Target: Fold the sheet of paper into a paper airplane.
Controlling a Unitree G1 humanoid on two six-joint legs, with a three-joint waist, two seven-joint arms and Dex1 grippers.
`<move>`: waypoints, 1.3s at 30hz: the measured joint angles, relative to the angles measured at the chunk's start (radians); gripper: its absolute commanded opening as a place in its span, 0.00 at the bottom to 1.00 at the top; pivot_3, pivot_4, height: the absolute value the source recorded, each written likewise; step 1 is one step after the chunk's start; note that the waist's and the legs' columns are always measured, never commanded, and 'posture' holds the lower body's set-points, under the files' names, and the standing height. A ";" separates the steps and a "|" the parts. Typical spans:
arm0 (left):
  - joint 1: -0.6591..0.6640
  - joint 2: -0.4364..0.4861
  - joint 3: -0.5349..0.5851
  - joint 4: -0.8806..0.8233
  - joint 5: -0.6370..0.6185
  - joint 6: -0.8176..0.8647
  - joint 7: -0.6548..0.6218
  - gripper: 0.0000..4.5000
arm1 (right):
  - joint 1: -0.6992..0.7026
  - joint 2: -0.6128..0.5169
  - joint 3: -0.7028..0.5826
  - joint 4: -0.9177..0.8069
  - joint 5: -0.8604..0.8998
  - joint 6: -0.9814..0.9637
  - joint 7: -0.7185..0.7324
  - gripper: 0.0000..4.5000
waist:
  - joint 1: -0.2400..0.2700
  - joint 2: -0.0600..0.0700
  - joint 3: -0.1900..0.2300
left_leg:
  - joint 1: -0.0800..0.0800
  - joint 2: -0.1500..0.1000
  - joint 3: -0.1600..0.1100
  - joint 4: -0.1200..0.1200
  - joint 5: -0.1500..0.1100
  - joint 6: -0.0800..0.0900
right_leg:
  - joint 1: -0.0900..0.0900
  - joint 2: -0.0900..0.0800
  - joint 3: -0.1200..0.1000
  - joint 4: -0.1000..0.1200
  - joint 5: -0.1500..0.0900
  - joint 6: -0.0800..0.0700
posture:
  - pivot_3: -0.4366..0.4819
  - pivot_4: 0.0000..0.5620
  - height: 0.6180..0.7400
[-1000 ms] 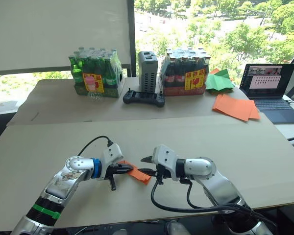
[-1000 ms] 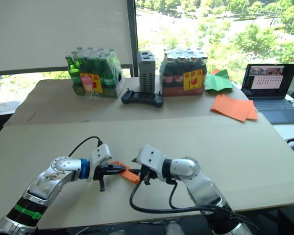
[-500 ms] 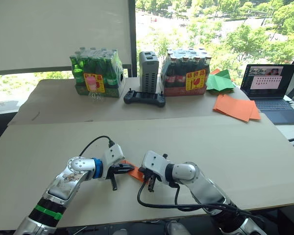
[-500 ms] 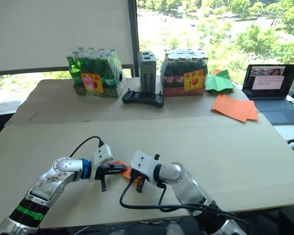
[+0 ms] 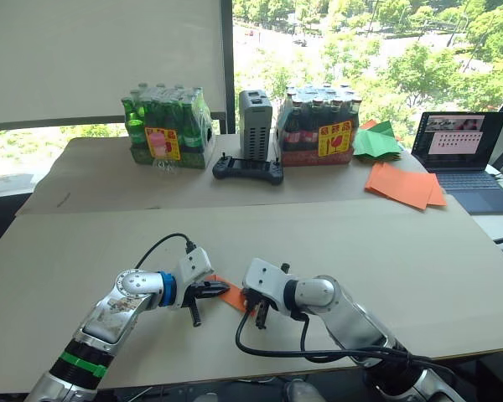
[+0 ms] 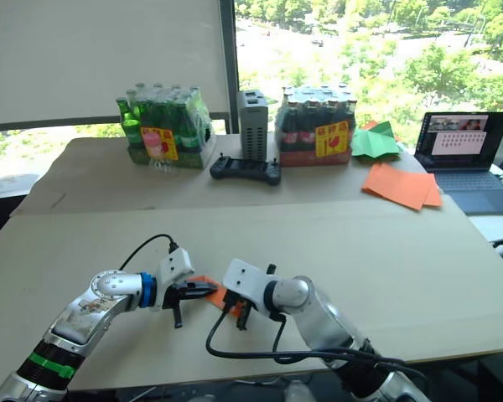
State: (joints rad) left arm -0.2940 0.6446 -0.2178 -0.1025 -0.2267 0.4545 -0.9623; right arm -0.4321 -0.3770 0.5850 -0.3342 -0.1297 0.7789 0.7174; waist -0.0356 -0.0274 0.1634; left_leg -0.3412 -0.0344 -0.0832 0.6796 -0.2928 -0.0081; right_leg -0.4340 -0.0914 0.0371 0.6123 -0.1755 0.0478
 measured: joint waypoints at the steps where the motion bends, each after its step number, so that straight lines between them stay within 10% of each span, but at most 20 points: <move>1: 0.000 0.000 0.000 0.000 0.001 0.000 0.000 0.00 | 0.001 -0.001 0.000 -0.002 0.000 0.004 0.000 0.00 | 0.000 0.000 0.000 | 0.001 0.000 0.000 0.000 0.000 0.000 | 0.001 0.000 0.000 0.000 0.000 0.000 | 0.48 0.27 0.86; 39: -0.028 -0.029 -0.009 0.051 0.037 -0.038 -0.017 0.00 | 0.052 -0.105 -0.169 -0.221 0.161 0.213 -0.002 0.00 | 0.021 0.001 -0.003 | 0.005 0.000 -0.001 -0.001 0.000 0.001 | 0.009 -0.001 -0.002 -0.003 -0.007 0.011 | 0.48 0.27 0.86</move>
State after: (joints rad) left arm -0.3221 0.6155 -0.2263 -0.0511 -0.1897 0.4168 -0.9788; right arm -0.3800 -0.4816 0.4160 -0.5553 0.0310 0.9921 0.7154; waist -0.0149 -0.0267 0.1599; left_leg -0.3365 -0.0349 -0.0847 0.6789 -0.2932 -0.0074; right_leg -0.4254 -0.0924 0.0355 0.6094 -0.1829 0.0592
